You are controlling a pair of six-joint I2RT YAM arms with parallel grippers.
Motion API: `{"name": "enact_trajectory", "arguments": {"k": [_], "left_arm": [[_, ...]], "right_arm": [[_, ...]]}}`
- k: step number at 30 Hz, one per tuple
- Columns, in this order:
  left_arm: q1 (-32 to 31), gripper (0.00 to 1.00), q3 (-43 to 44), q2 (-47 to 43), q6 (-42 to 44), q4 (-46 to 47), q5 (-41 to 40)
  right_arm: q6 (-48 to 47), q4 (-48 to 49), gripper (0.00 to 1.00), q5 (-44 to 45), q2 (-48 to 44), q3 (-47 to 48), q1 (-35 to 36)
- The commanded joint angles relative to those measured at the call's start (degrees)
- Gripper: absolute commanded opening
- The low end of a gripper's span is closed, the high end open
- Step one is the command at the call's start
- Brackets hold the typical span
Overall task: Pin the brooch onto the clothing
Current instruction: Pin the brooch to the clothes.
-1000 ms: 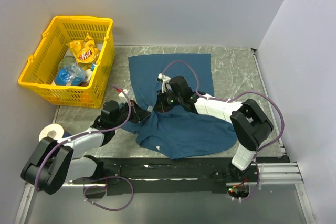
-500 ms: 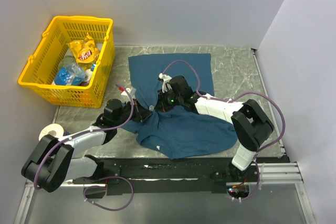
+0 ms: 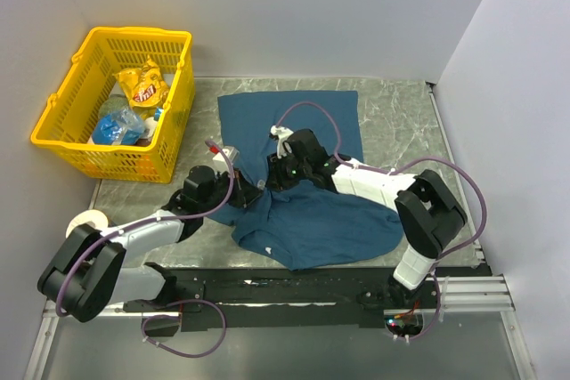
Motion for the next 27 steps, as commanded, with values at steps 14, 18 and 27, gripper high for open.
{"name": "enact_trajectory", "arguments": {"k": [14, 18, 27], "left_arm": [[-2.37, 0.01, 0.60, -0.89, 0.06, 9.50, 5.65], [-1.85, 0.01, 0.33, -0.71, 0.41, 9.24, 5.30], [-0.35, 0.01, -1.77, -0.36, -0.29, 12.39, 6.18]], "right_arm": [[-5.51, -1.23, 0.84, 5.53, -9.25, 3.81, 1.82], [-5.77, -1.41, 0.89, 4.92, -10.22, 3.81, 1.38], [-6.91, -0.18, 0.94, 3.43, -13.37, 2.32, -0.99]]}}
